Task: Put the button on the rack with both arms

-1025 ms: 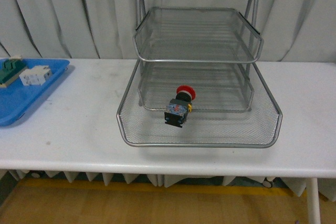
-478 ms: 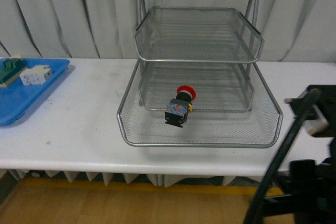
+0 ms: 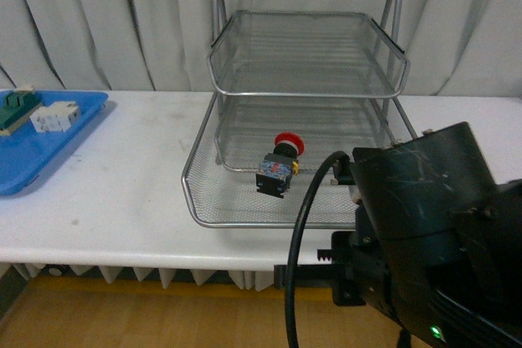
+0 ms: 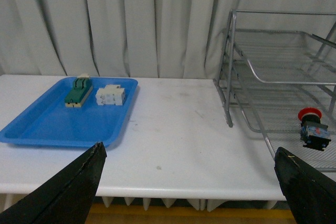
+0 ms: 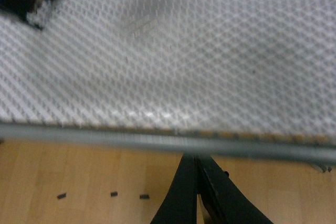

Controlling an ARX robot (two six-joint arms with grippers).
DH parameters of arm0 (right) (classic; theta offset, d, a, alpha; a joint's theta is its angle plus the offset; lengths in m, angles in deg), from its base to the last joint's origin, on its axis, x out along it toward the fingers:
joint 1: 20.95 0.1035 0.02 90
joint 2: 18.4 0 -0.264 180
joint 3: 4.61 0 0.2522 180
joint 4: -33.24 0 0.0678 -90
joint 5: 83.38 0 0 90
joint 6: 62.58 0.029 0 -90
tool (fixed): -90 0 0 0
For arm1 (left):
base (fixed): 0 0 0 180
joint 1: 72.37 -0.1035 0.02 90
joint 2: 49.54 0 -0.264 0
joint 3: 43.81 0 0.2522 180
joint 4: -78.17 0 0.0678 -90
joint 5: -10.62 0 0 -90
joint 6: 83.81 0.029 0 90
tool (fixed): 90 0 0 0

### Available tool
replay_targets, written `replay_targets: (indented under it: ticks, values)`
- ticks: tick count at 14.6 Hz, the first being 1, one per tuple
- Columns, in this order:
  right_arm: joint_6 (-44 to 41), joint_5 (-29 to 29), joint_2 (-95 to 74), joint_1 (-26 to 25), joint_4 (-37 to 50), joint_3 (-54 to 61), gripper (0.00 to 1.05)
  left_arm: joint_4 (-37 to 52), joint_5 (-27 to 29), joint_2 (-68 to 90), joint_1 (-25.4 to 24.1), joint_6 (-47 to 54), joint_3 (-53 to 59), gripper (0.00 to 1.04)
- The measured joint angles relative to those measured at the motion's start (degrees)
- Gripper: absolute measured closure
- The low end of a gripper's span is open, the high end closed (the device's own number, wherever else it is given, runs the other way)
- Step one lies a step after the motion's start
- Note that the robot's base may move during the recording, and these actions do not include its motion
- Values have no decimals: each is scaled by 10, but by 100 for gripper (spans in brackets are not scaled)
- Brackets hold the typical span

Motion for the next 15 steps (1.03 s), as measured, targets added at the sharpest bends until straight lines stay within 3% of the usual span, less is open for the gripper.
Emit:
replay_targets:
  ticks: [9,11,13,15]
  values:
    - [-77,-65,-177,-45,-30,-284,103,0,0,0,0,0,0,7]
    - [-120,-71,-215,-57,-1,-364,103,0,0,0,0,0,0,7]
    - [-136,-63,-218,-64,-5,-374,103,0,0,0,0,0,0,7]
    - [-128,-32,-181,-68,18,-303,103,0,0,0,0,0,0,7]
